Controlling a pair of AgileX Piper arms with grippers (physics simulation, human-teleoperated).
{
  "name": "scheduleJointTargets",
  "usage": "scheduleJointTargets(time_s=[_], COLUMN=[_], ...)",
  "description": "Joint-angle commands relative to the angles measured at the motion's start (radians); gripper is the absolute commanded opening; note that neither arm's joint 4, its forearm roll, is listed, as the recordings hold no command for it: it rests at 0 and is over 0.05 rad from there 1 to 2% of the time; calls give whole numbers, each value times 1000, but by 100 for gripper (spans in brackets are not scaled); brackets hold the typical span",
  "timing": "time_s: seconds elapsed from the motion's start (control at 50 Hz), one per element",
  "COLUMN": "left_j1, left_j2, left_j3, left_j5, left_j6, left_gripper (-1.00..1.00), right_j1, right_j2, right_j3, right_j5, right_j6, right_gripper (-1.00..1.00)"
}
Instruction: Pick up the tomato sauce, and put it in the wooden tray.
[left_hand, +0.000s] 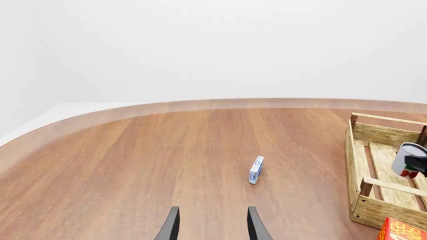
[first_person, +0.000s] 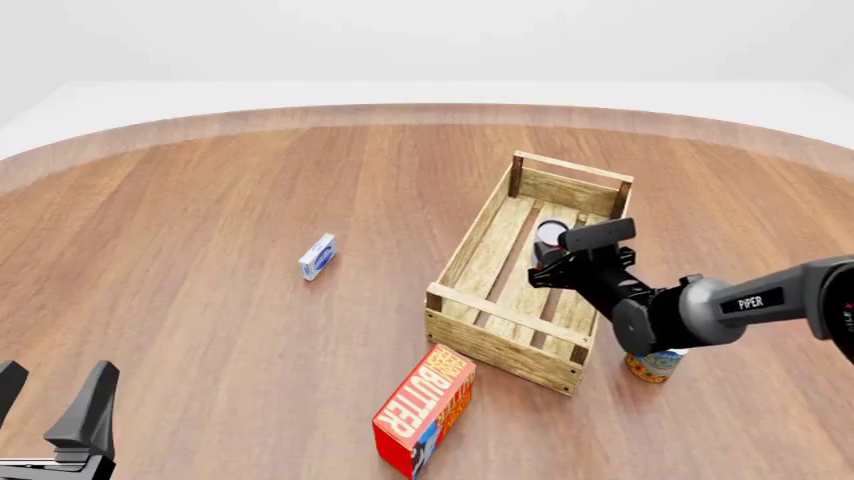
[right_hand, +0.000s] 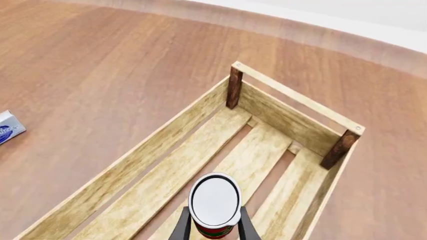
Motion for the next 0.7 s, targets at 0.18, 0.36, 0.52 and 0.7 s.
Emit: scheduleJointTargets(time_s=[0.18,0.36,0.52,0.7], left_j1=[0,0,0,0], left_j2=[0,0,0,0], left_j3=[0,0,0,0], left_j5=[0,0,0,0], left_j6=[0,0,0,0], left_gripper=[100,100,100,100], right_j1=[9,9,11,14], right_j2=[32,39,52,49], right_j3=[-21,-28,-34,-36], right_j5=[-10,-9,-13,-11], right_j6=[22,23,21,17], right_gripper=[-100,-100,-100,-100])
